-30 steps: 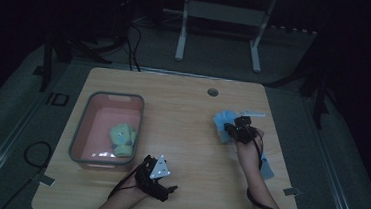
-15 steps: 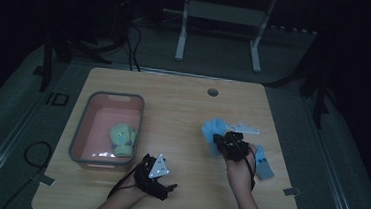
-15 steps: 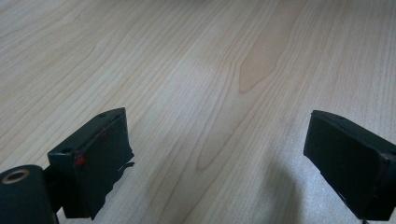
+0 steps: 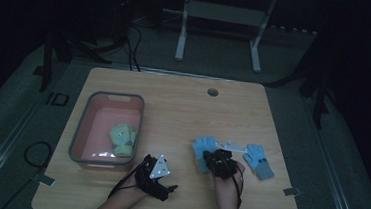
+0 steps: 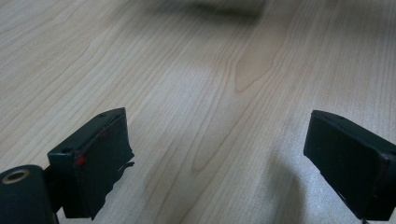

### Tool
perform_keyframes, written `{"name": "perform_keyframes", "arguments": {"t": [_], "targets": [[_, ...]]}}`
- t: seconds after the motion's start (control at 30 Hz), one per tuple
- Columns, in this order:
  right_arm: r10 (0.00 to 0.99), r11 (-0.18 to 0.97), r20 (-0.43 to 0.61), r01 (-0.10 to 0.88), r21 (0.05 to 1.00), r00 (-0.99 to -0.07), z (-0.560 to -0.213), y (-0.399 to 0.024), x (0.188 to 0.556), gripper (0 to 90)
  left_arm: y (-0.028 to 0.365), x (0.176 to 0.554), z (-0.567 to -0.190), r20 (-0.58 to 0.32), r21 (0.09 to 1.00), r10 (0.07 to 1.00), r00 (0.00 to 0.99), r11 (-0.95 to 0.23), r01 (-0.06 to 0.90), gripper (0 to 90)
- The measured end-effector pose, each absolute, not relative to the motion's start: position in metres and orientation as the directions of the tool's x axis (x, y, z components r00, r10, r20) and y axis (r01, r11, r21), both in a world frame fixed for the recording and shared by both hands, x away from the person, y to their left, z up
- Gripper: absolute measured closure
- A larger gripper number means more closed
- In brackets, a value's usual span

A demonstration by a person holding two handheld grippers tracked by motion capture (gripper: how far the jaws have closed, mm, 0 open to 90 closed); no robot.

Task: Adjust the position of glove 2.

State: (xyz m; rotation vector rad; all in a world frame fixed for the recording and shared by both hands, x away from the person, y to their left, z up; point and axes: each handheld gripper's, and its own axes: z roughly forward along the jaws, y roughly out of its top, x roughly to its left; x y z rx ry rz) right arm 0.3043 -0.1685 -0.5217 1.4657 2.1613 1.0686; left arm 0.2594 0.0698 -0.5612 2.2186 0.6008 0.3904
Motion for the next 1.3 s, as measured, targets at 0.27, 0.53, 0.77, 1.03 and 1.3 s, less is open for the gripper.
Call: {"name": "perform_keyframes", "arguments": {"t": [0.27, 0.53, 0.77, 1.03, 1.3], "targets": [[0.902, 0.212, 0.139, 0.701, 0.681, -0.408, -0.549, -0.162, 0.309, 76.8, 0.069, 0.258, -0.561, 0.084, 0.762, 0.532, 0.843, -0.579, 0.290, 7.5], [0.890, 0.213, 0.153, 0.689, 0.693, -0.429, -0.546, -0.161, 0.306, 65.7, 0.069, 0.258, -0.562, 0.086, 0.759, 0.529, 0.844, -0.584, 0.288, 7.5], [0.807, 0.394, 0.028, 0.573, 0.719, -0.590, -0.537, -0.166, 0.312, 69.0, 0.069, 0.258, -0.562, 0.086, 0.759, 0.526, 0.846, -0.584, 0.287, 7.5], [0.737, 0.519, -0.077, 0.490, 0.701, -0.671, -0.553, -0.167, 0.323, 74.3, 0.070, 0.258, -0.562, 0.085, 0.760, 0.529, 0.845, -0.583, 0.288, 7.5], [0.828, 0.386, -0.014, 0.552, 0.739, -0.561, -0.546, -0.165, 0.319, 88.4, 0.070, 0.258, -0.562, 0.084, 0.760, 0.531, 0.844, -0.582, 0.290, 7.5]]}}
